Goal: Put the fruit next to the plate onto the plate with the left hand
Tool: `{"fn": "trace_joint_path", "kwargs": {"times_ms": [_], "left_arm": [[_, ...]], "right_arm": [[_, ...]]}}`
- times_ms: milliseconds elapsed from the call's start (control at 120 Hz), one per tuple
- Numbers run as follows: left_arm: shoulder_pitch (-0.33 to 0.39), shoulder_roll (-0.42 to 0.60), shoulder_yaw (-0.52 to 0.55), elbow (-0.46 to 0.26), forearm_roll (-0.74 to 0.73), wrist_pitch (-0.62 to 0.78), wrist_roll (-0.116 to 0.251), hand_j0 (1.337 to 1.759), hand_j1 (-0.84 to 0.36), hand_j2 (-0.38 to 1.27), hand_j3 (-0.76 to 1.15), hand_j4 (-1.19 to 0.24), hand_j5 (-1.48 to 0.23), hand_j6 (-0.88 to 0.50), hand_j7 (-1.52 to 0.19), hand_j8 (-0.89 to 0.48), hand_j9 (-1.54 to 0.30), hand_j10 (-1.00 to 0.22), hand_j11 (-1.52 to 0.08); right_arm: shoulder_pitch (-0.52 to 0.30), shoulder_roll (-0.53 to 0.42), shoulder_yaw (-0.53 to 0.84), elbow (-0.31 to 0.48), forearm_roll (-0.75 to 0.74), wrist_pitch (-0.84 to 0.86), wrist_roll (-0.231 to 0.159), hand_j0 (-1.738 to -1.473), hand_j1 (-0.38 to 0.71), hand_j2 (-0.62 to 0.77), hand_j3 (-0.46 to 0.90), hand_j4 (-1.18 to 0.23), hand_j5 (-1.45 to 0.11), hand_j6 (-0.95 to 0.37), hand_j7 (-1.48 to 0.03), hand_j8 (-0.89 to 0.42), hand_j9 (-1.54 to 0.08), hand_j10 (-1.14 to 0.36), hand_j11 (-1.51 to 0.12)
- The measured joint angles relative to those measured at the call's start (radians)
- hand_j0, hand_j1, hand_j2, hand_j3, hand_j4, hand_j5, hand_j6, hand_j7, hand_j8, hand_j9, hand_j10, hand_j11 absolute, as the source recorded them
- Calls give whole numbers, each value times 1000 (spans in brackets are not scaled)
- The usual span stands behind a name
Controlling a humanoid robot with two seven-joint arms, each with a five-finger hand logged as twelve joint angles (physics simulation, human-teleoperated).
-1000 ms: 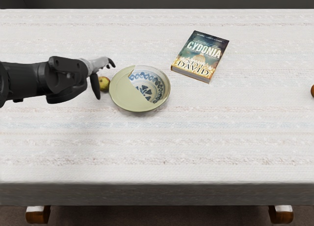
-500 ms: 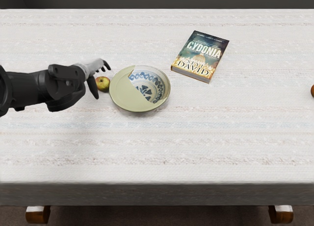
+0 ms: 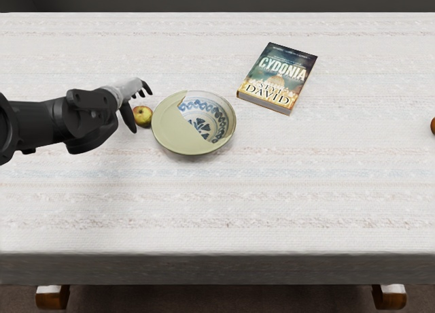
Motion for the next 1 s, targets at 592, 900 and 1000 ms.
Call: {"fn": "trace_joint_path", "kwargs": {"times_ms": [592,900,1000], "left_arm": [[8,0,-28,0,12,-10,-2,1658,-58,69,0,-341,-442,-341,-442,-341,-442,-341,-442],[10,0,-29,0,10,-11,-2,1658,-103,77,0,-378,-491,-378,-491,-378,-491,-378,-491],[10,0,-29,0,10,-12,-2,1658,-124,80,0,-395,-513,-395,-513,-395,-513,-395,-513]], "right_arm": [[0,0,0,0,0,0,0,-1658,-331,-3,0,-15,-20,-15,-20,-15,-20,-15,-20],[0,0,0,0,0,0,0,-1658,-331,-3,0,-15,-20,-15,-20,-15,-20,-15,-20],[0,0,0,0,0,0,0,-1658,-331,-3,0,-15,-20,-15,-20,-15,-20,-15,-20]]}}
